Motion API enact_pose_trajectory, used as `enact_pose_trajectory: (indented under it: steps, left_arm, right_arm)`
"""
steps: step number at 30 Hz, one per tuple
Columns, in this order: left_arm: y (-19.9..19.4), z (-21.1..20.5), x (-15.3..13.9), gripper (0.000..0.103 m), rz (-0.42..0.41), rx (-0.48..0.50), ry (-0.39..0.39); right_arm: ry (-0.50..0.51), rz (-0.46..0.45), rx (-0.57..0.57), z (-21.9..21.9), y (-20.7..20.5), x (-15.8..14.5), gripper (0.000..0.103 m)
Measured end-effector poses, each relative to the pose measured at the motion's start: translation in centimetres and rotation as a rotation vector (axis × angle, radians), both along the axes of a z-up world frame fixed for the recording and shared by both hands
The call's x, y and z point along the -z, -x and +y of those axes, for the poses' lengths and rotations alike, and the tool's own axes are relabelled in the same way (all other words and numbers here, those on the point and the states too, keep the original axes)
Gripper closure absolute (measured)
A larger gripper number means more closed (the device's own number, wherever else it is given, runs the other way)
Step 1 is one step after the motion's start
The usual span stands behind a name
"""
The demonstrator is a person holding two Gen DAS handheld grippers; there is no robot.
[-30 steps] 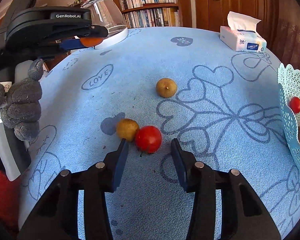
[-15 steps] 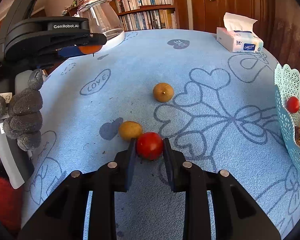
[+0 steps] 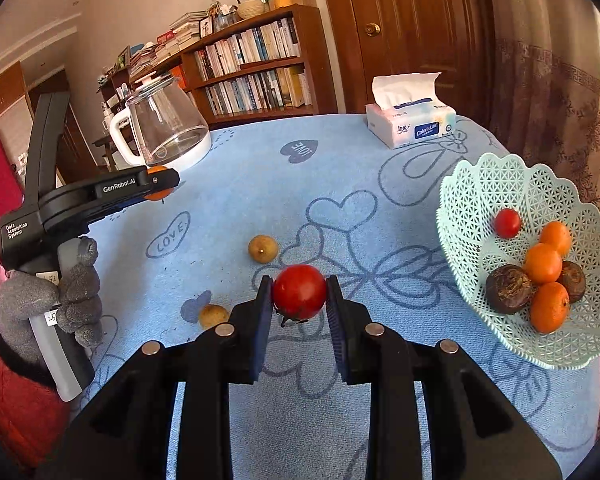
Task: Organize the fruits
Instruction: 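Grasp another red tomato with the right tool while the left tool holds the mandarin, then carry the red tomato into the teal basket and open the right tool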
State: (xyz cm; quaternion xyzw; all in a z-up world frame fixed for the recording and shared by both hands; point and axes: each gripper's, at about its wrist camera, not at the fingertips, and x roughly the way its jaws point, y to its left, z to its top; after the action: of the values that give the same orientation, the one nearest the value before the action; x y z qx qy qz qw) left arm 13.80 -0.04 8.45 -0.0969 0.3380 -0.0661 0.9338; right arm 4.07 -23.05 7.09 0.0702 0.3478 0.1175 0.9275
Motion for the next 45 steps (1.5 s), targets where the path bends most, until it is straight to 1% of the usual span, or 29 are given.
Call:
enact_pose_trajectory:
  steps: [6, 13, 17, 23, 26, 28, 29, 30, 34, 39, 40, 42, 45]
  left_arm:
    - [0.2, -0.4, 0.0, 0.062, -0.001, 0.01, -0.004]
    - [0.2, -0.9, 0.1, 0.062, 0.001, 0.024, -0.011]
    - [0.3, -1.2, 0.2, 0.062, 0.001, 0.032, -0.016]
    - [0.4, -1.5, 0.3, 0.062, 0.004, 0.037, -0.021]
    - [0.4, -1.6, 0.4, 0.062, 0.005, 0.039, -0.024]
    - [0.4, -1.7, 0.5, 0.062, 0.006, 0.04, -0.025]
    - [0.4, -1.7, 0.5, 0.062, 0.007, 0.041, -0.026]
    - [0.4, -1.7, 0.5, 0.062, 0.007, 0.042, -0.027]
    - [0.5, -2.0, 0.6, 0.062, 0.007, 0.046, -0.031]
    - [0.6, -2.4, 0.7, 0.062, 0.005, 0.059, -0.04]
    - [0.6, -2.6, 0.7, 0.062, 0.005, 0.063, -0.043]
    - [0.7, -2.9, 0.7, 0.062, 0.004, 0.07, -0.048]
    - [1.0, -3.4, 0.8, 0.062, 0.001, 0.081, -0.058]
  right_arm:
    - [-0.021, -0.039, 0.115, -4.3, 1.0, -1.5, 0.076]
    - [-0.045, -0.06, 0.239, -8.7, 2.0, -2.2, 0.076]
    - [-0.065, -0.046, 0.295, -10.8, 2.2, -1.8, 0.076]
    - [-0.119, 0.007, 0.362, -13.1, 2.0, 0.1, 0.076]
    - [-0.151, 0.025, 0.389, -13.8, 2.0, 0.8, 0.073]
    - [-0.179, 0.03, 0.402, -14.3, 2.1, 1.0, 0.065]
    - [-0.188, 0.027, 0.41, -14.6, 2.2, 1.0, 0.063]
    - [-0.19, 0.025, 0.416, -14.7, 2.3, 1.0, 0.063]
    - [-0.173, 0.005, 0.444, -15.1, 2.6, 1.0, 0.063]
    - [-0.084, -0.058, 0.516, -14.8, 3.7, 0.8, 0.062]
    - [-0.066, -0.071, 0.528, -14.8, 4.0, 0.8, 0.061]
    - [-0.032, -0.096, 0.55, -14.6, 4.4, 0.8, 0.057]
    - [0.005, -0.128, 0.567, -14.2, 4.8, 0.7, 0.056]
